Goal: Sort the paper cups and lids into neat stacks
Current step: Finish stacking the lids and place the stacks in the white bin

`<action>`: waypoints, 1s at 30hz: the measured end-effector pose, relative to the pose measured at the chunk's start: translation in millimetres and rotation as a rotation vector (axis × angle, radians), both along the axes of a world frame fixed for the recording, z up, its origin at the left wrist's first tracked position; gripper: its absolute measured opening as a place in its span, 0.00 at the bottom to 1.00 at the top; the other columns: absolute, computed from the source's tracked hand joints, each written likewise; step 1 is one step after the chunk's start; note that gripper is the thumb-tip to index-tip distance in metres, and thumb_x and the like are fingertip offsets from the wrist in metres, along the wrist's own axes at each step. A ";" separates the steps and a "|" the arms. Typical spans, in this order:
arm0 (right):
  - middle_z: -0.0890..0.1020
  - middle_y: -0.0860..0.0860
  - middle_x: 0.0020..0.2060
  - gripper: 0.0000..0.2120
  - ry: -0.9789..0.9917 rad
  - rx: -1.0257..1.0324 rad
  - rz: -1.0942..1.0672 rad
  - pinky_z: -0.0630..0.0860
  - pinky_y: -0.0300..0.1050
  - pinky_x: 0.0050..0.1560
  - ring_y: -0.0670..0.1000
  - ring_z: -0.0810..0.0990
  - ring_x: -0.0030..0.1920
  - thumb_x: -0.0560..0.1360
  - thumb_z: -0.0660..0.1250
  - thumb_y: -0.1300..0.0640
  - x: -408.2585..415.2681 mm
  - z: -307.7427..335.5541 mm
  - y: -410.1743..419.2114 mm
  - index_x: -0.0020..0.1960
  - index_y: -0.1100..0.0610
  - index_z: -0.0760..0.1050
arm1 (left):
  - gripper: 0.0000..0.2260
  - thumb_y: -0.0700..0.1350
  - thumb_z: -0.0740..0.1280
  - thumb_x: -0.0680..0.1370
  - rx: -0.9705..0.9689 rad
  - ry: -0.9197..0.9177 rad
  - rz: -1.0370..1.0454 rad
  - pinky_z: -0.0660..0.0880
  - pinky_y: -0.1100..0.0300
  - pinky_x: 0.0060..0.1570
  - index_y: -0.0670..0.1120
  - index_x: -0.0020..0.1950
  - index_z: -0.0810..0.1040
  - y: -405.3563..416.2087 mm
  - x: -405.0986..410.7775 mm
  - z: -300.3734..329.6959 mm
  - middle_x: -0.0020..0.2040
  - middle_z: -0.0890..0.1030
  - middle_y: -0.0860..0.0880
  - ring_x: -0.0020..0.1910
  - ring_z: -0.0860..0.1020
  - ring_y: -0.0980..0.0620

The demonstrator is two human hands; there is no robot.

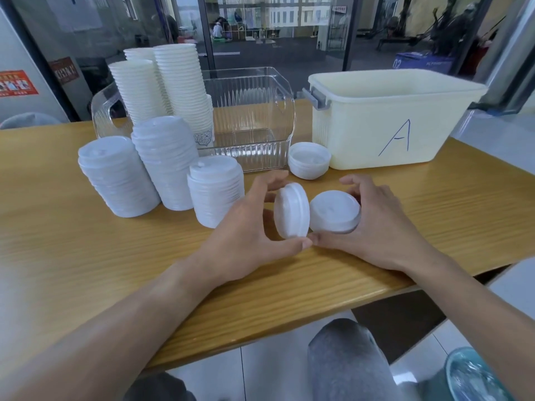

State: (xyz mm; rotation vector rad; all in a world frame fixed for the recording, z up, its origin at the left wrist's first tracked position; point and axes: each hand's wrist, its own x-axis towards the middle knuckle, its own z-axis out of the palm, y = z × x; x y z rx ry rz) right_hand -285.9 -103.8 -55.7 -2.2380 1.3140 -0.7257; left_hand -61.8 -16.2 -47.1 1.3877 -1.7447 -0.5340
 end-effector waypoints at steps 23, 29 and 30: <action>0.77 0.35 0.64 0.47 -0.124 0.099 0.298 0.71 0.50 0.71 0.40 0.74 0.67 0.60 0.84 0.38 -13.6 0.3 -8.7 0.74 0.35 0.65 | 0.43 0.44 0.78 0.75 0.157 -0.332 -0.227 0.58 0.66 0.76 0.59 0.82 0.58 -35.8 5.4 35.4 0.79 0.65 0.64 0.77 0.61 0.68; 0.79 0.35 0.64 0.53 -0.128 0.121 0.256 0.69 0.43 0.71 0.36 0.74 0.68 0.59 0.83 0.35 -12.6 -2.2 -8.5 0.78 0.37 0.60 | 0.39 0.56 0.76 0.74 0.222 -0.148 -0.099 0.68 0.60 0.74 0.58 0.81 0.61 -32.7 -13.9 19.4 0.75 0.69 0.62 0.73 0.67 0.67; 0.79 0.35 0.64 0.53 -0.121 0.113 0.252 0.69 0.45 0.72 0.37 0.74 0.68 0.59 0.82 0.33 -11.8 -2.4 -7.8 0.78 0.37 0.60 | 0.39 0.60 0.76 0.74 0.218 -0.134 -0.047 0.69 0.59 0.73 0.56 0.81 0.63 -31.0 -17.4 15.5 0.75 0.71 0.60 0.72 0.69 0.65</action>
